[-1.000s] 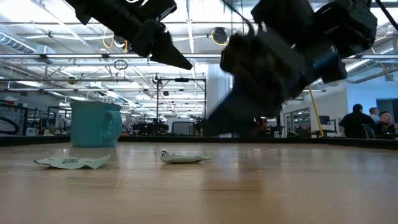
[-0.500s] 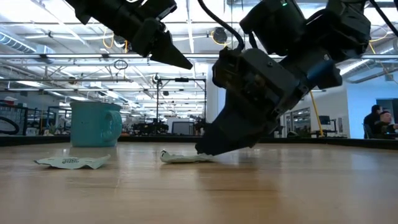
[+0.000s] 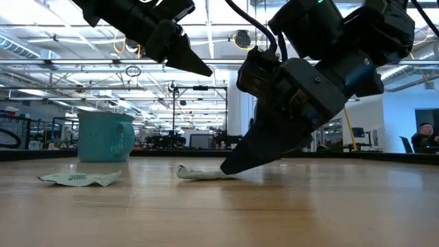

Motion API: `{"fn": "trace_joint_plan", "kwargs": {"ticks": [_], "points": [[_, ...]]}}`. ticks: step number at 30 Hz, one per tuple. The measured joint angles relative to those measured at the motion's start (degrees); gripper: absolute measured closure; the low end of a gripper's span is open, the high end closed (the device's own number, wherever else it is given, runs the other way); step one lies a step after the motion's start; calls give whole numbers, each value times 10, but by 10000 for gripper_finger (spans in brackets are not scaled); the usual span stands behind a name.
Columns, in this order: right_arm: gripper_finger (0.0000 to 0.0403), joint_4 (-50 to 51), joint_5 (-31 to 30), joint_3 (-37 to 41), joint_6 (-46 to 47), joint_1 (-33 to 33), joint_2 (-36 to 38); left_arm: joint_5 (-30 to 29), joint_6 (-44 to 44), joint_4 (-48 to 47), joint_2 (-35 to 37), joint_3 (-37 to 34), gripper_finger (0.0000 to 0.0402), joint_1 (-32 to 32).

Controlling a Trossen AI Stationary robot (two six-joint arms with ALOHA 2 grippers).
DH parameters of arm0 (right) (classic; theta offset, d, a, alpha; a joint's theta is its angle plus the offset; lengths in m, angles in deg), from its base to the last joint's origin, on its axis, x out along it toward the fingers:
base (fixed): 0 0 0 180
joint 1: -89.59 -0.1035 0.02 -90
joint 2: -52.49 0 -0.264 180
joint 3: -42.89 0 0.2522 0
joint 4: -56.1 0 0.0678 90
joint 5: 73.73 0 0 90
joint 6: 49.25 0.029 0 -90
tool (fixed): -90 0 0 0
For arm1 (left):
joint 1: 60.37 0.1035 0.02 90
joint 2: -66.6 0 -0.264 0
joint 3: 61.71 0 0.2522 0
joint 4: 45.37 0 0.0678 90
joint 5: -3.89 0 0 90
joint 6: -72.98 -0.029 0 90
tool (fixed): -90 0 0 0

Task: Pick and place Stevia / Truvia into bins
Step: Put the green stevia packet into the transparent container

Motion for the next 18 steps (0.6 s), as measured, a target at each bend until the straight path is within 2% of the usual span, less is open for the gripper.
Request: {"fn": "trace_joint_plan", "kwargs": {"ticks": [11, 13, 18], "points": [[396, -2, -3, 1, -38, -2, -1, 0, 0, 0, 0, 0, 330, 0], [400, 1, -3, 1, -40, -5, 5, 0, 0, 0, 0, 0, 330, 0], [402, 63, 18, 3, -57, -26, 85, 0, -1, 0, 0, 0, 330, 0]]}}
